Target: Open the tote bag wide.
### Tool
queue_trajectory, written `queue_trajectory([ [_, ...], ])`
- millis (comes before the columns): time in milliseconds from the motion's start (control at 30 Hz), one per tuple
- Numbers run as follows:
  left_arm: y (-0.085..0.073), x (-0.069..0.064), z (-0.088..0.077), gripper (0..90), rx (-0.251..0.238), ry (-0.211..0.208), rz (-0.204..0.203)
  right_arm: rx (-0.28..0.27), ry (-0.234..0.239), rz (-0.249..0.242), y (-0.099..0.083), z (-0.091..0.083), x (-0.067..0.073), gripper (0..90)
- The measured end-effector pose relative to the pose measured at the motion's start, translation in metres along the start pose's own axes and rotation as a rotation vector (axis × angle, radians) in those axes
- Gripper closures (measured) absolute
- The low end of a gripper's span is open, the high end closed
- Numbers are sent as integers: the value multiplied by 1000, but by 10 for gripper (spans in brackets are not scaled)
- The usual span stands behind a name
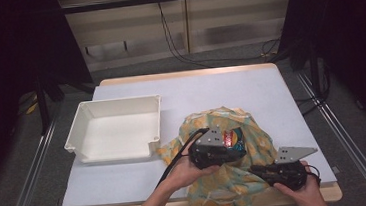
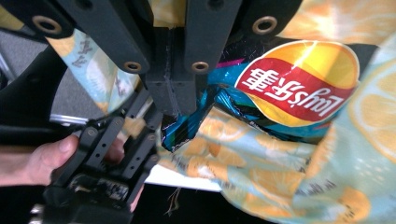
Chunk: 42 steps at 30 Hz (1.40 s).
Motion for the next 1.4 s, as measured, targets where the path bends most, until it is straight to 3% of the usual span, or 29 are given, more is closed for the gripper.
queue_trajectory([
  [100, 2, 1, -4, 900, -5, 0, 2, -28, 2, -4, 8, -6, 1, 691],
  [300, 2, 1, -9, 900, -13, -5, 1, -86, -42, -20, 33, -23, -7, 688],
  [367, 0, -1, -9, 900, -1, -8, 8, -102, -29, -16, 45, -29, -11, 688],
  [633, -7, -6, -2, 900, 12, -27, 8, -162, -100, -44, 91, -35, -40, 598],
  [733, -6, -7, -3, 900, 10, -30, 13, -149, -132, -53, 102, -32, -54, 556],
  [900, -4, -8, -9, 900, -2, -36, 13, -124, -148, -21, 107, -18, -80, 517],
  [1133, -1, -8, -16, 900, -29, -44, 0, -128, -163, 34, 106, -6, -105, 518],
  [1400, 11, -9, -25, 900, -74, -54, -2, -147, -201, 81, 107, -7, -127, 668],
])
Point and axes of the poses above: each handheld gripper's, and its own axes: z roughly forward along the jaws, y roughly out of its top, x roughly to its left, the point moved 9 cm from there along z, roughly forward along the jaws, and after that the axes turned 14 degrees about y, right-handed, at the moved point
